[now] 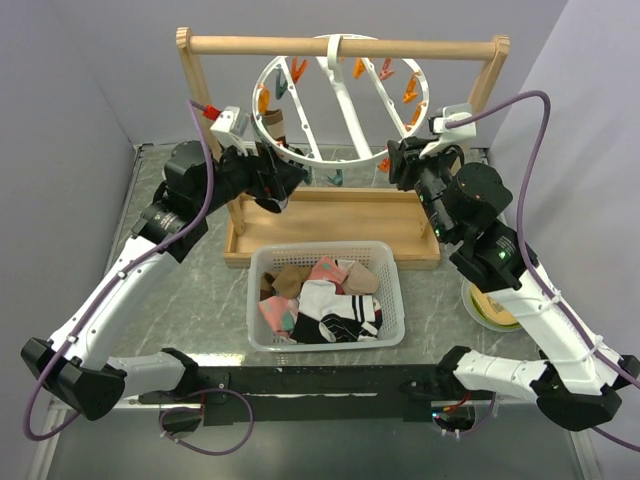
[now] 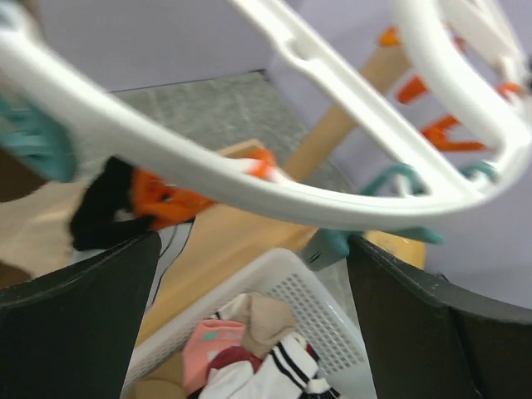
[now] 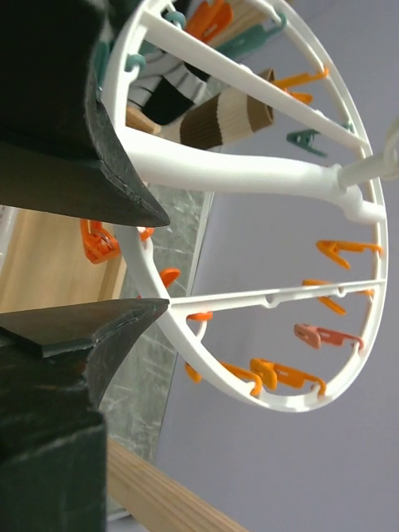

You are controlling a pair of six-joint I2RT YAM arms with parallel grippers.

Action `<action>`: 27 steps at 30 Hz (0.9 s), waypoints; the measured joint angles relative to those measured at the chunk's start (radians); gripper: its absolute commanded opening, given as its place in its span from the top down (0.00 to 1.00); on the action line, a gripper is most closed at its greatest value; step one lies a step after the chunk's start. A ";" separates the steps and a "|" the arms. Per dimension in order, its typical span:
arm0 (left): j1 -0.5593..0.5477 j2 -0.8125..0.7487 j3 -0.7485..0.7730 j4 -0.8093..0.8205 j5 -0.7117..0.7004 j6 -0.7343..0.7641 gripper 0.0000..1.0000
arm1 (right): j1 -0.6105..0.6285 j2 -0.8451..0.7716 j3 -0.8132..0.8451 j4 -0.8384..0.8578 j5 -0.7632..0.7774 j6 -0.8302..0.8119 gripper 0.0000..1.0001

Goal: Clip the socks to the hanger
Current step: Rotate the hanger at the clothesline.

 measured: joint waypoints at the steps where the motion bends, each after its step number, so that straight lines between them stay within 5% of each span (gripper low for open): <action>1: 0.011 0.000 0.000 -0.010 -0.031 0.000 0.01 | 0.000 -0.006 -0.005 0.000 -0.011 0.005 0.57; 15: 0.154 0.046 0.079 -0.064 -0.156 -0.043 0.01 | 0.012 -0.030 -0.058 -0.005 -0.194 0.093 0.66; 27: 0.190 -0.055 -0.016 -0.032 -0.085 -0.013 0.01 | 0.074 0.010 -0.057 0.009 -0.259 0.097 0.69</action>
